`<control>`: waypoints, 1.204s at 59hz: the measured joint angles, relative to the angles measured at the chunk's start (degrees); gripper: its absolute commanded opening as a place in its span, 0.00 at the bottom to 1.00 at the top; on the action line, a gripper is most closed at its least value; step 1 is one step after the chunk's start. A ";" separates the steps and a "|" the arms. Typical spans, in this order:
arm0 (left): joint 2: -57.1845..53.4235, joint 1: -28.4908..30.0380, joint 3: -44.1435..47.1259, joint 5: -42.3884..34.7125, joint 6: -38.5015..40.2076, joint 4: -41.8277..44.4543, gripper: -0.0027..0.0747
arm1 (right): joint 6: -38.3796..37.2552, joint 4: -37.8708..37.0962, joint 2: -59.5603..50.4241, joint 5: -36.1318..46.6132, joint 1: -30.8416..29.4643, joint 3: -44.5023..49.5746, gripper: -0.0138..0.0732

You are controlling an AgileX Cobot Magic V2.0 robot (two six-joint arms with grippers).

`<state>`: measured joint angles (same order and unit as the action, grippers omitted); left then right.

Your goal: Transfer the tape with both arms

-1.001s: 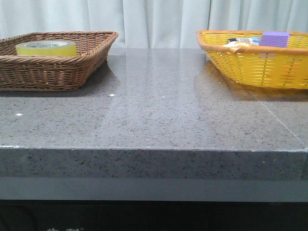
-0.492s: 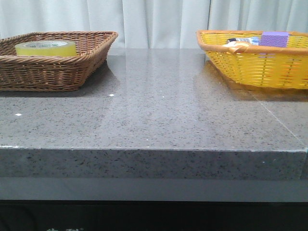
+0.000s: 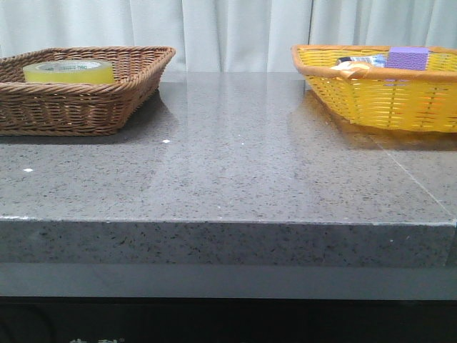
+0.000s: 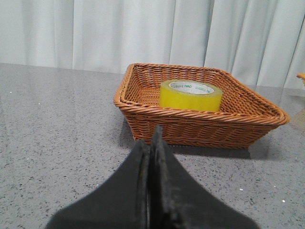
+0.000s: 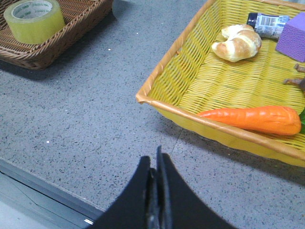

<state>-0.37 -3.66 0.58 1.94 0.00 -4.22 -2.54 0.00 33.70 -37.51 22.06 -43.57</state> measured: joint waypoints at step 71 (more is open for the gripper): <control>0.00 0.00 0.00 -0.12 0.00 0.00 0.01 | 0.00 5.32 -34.19 35.00 -17.41 44.99 0.08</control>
<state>-0.37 -3.66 0.58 1.82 0.00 -4.22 -2.54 5.32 -0.49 -2.51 4.65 1.42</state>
